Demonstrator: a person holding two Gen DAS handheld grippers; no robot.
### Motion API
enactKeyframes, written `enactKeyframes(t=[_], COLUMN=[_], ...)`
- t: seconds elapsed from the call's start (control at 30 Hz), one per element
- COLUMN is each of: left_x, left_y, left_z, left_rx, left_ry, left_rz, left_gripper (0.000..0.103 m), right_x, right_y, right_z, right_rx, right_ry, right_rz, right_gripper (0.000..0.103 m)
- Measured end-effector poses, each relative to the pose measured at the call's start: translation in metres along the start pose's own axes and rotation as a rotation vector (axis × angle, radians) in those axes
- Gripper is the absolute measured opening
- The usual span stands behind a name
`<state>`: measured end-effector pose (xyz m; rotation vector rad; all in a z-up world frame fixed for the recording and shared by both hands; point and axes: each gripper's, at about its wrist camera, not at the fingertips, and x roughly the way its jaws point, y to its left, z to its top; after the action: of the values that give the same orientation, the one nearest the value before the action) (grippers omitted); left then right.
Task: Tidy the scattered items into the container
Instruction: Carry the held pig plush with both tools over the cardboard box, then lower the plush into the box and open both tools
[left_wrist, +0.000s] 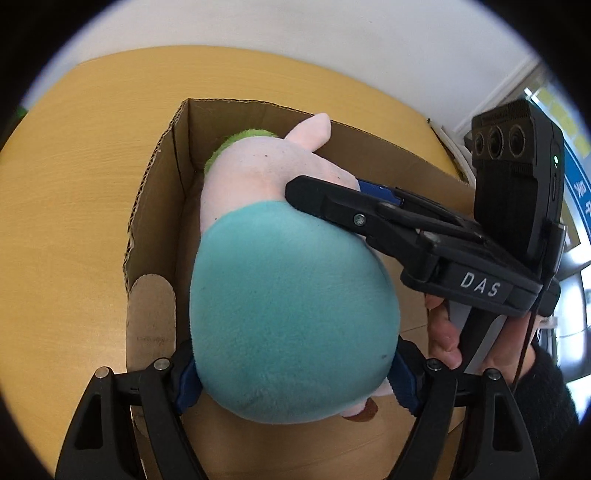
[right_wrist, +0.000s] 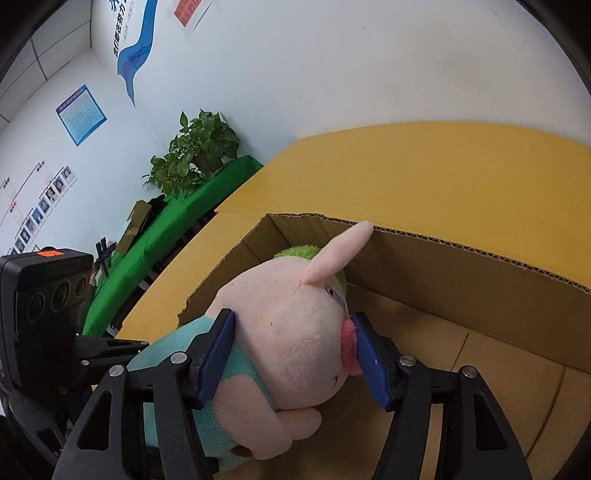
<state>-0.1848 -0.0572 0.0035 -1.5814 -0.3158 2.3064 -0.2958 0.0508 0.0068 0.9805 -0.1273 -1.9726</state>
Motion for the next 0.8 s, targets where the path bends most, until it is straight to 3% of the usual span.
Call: enactKeyframes(t=[0.33,0.43,0.57,0.67,0.8], left_x=[-0.044,-0.073,-0.102,-0.118,-0.131], left_y=[0.001,-0.009,-0.024,-0.021,-0.026], left_z=[-0.047,-0.073,-0.093,-0.089,-0.093], left_rx=[-0.042,-0.019,-0.001,0.007,0.058], left_ry=[-0.05,-0.082,-0.142,-0.193,-0.276], left_rz=[0.04,-0.009,-0.024,-0.038,0.003], left_gripper=[0.08,0.08,0.08,0.08,0.081], right_x=[0.009,0.012,0.012,-0.005,-0.062], right_y=[0.022,0.024,0.039,0.056,0.08], right_z=[-0.006,-0.008,-0.005,-0.001,0.004], right_rx=[-0.093,-0.089,-0.112,-0.149,-0.152], right_ry=[0.028,0.045,0.052,0.023,-0.067], right_rz=[-0.069,-0.078,-0.129,-0.189,-0.214], right_gripper=[0.067,0.067,0.076,0.079,0.083])
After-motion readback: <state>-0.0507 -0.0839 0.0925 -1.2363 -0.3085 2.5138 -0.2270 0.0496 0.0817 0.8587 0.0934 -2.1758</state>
